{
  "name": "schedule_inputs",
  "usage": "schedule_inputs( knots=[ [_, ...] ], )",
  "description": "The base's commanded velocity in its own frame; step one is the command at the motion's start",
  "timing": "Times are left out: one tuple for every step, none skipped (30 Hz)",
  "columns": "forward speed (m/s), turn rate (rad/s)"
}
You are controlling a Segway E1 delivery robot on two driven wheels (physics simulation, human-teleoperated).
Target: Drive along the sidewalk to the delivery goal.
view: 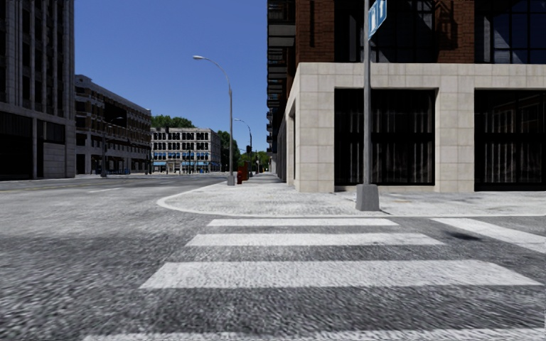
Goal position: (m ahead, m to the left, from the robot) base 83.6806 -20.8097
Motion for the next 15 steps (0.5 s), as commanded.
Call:
schedule_inputs(
  knots=[
    [2.0,0.0],
    [2.0,0.0],
    [2.0,0.0],
    [2.0,0.0],
    [2.0,0.0],
    [2.0,0.0],
    [2.0,0.0],
    [2.0,0.0],
    [2.0,0.0],
    [2.0,0.0],
    [2.0,0.0],
    [2.0,0.0],
    [2.0,0.0],
    [2.0,0.0],
    [2.0,0.0]
  ],
)
